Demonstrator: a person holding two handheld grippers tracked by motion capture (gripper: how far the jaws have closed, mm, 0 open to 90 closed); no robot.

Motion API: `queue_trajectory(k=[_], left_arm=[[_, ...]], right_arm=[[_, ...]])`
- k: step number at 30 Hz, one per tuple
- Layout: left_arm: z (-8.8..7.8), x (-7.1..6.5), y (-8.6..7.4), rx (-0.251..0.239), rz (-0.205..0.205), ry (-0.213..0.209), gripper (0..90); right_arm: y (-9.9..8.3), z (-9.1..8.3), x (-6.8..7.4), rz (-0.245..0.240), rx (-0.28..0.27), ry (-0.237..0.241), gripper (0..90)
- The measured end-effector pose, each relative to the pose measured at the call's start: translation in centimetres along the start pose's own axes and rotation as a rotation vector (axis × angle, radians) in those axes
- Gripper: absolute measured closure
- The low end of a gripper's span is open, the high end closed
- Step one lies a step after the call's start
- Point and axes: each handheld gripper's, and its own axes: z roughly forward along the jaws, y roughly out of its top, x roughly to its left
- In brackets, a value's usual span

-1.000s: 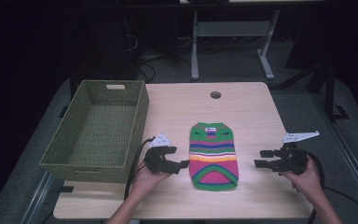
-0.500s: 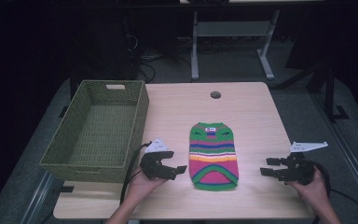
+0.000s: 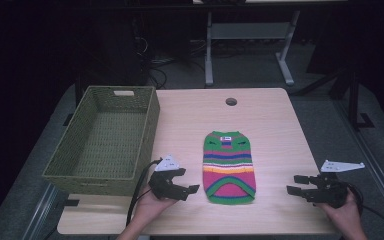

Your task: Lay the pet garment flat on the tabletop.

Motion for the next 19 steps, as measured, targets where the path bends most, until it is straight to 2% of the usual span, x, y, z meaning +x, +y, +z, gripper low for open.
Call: queue_trajectory(k=[7, 15, 19], left_arm=[[-0.7, -0.5, -0.6, -0.002, 0.007, 0.001, 19.6], [-1.7, -1.1, -2.0, -0.013, -0.009, -0.005, 19.7], [-1.9, -1.1, -2.1, -0.016, -0.008, -0.008, 19.6]], right_arm=[[-0.9, -0.3, 0.5, 0.005, -0.003, -0.015, 31.0], [-1.9, -0.6, 1.4, -0.005, -0.004, -0.035, 30.8], [-2.1, -0.6, 1.7, -0.003, -0.009, -0.034, 30.8]])
